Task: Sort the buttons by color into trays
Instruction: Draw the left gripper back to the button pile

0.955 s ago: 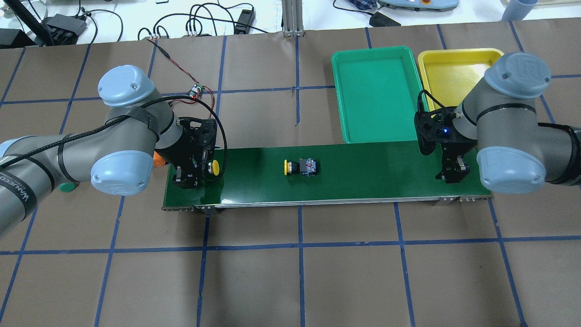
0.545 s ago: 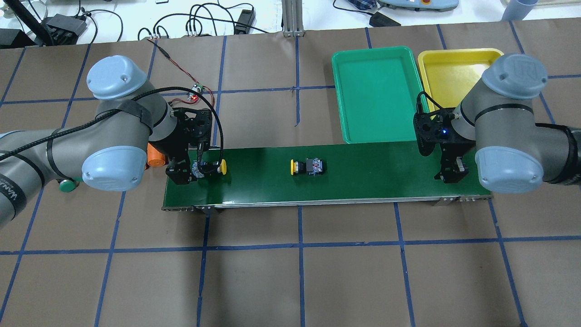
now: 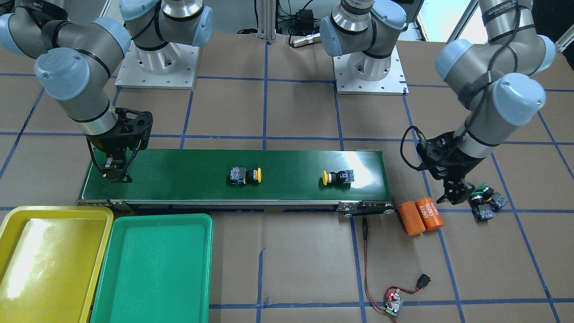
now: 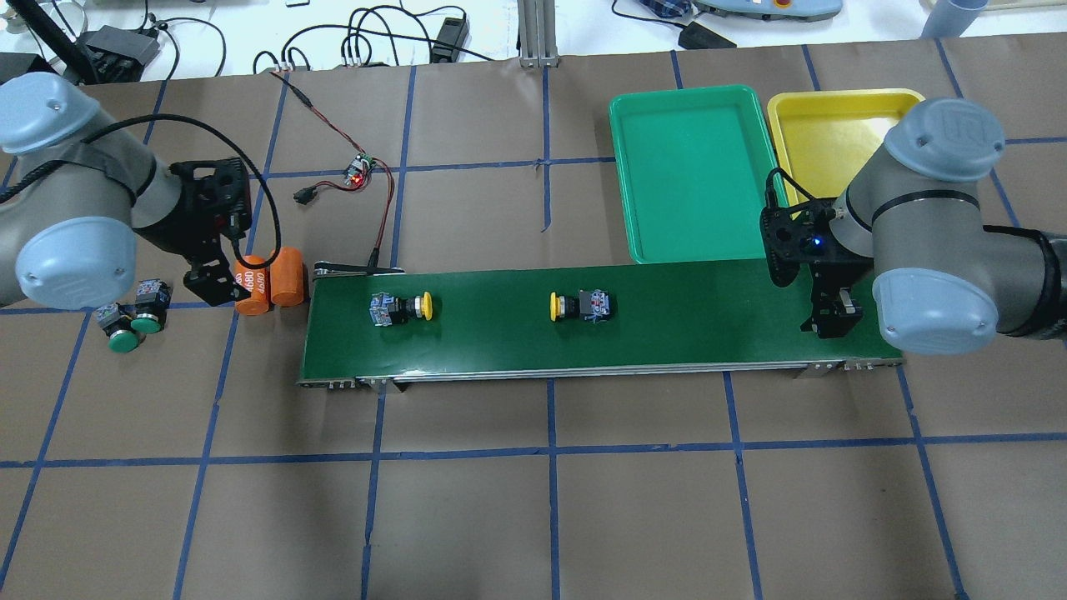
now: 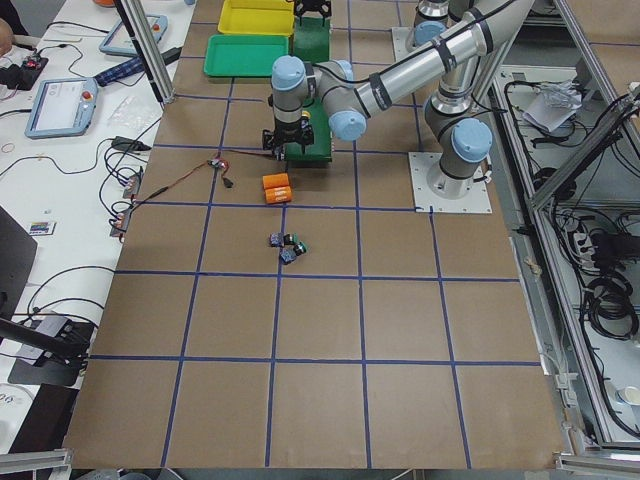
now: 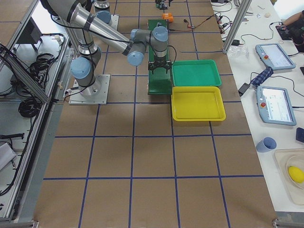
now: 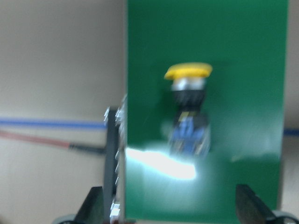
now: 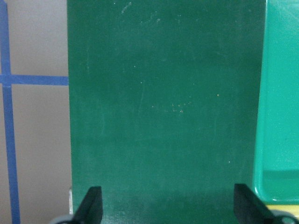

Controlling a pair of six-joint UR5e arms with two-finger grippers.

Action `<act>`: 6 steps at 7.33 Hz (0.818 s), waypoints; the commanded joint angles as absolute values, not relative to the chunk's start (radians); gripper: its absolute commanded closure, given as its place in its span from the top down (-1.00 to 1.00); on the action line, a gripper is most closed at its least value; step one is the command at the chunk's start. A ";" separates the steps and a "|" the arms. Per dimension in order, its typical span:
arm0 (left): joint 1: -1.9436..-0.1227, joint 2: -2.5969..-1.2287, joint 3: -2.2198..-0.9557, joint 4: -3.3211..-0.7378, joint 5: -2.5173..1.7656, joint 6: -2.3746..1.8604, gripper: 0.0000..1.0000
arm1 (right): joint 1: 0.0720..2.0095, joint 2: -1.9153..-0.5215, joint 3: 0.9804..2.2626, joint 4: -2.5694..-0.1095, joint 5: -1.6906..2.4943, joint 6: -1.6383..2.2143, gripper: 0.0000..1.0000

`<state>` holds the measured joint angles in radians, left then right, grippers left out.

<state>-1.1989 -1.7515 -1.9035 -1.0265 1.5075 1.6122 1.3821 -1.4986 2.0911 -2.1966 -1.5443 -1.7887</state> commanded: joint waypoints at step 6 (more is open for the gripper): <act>-0.997 -2.004 -1.726 -1.025 1.635 1.031 1.00 | 1.382 -1.496 2.089 -2.197 -1.543 -1.798 1.00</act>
